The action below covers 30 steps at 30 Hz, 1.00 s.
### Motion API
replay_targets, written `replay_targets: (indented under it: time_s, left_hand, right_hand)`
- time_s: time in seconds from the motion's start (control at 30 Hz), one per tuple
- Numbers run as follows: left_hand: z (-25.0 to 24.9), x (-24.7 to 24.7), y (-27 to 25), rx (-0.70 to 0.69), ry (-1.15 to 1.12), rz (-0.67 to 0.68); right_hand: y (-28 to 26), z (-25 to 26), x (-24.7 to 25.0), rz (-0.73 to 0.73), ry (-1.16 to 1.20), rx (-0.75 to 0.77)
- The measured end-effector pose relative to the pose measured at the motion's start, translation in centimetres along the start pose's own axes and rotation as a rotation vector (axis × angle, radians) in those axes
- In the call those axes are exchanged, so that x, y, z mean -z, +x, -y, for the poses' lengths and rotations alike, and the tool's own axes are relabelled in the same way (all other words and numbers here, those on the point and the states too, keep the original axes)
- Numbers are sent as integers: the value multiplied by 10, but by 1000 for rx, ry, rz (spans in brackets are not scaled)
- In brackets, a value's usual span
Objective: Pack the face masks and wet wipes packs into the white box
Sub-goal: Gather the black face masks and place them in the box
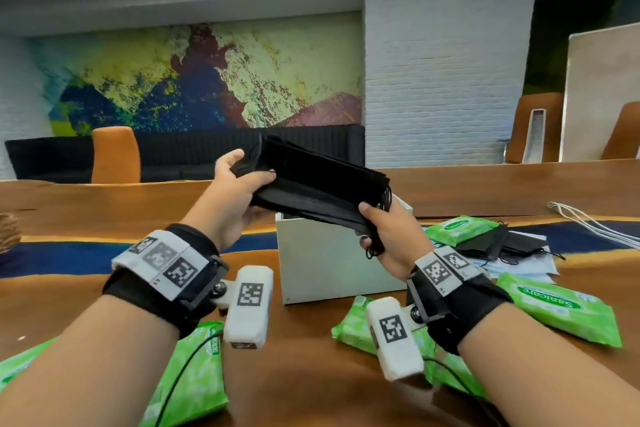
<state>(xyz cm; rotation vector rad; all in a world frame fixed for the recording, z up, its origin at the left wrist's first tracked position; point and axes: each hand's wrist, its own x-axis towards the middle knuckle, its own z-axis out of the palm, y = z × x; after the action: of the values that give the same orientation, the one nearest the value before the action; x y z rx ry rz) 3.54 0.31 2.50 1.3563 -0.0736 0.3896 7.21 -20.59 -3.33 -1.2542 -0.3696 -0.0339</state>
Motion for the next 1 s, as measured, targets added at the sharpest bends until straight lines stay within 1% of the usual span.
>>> replay_targets:
  time_s: [0.07, 0.1, 0.17, 0.27, 0.37, 0.47, 0.6, 0.67, 0.73, 0.8, 0.87, 1.0]
  left_hand:
    - [-2, 4, -3, 72, 127, 74]
    - [-3, 4, -5, 85, 161, 98]
    - [-6, 0, -8, 58, 184, 136]
    - [-11, -7, -9, -34, 161, 180]
    - [-14, -14, -8, -50, 146, 213]
    - [-17, -19, -3, -46, 109, 188]
    - [-22, -21, 13, -6, 61, 85]
    - [-21, -22, 23, 20, 67, 62]
    - [-18, -24, 33, 42, 76, 54]
    - [-14, -26, 46, 67, 97, 61]
    - [-10, -30, 60, 100, 109, 52]
    - [-9, -44, 89, 210, 99, 57]
  right_hand:
    - [0, 11, 7, 10, -101, -15]
    - [0, 16, 9, 14, -141, -14]
    - [2, 27, 12, 13, -204, -2]
    - [8, 41, 18, -27, -249, 45]
    - [13, 52, 26, -91, -256, 70]
    - [22, 54, 37, -139, -335, 88]
    - [25, 50, 51, -177, -659, 147]
    - [22, 44, 59, -115, -865, 139]
    - [21, 38, 63, -24, -975, 107]
    - [21, 33, 66, 31, -1024, 106]
    - [22, 32, 68, 42, -1048, 100]
    - [22, 28, 73, 44, -979, 88]
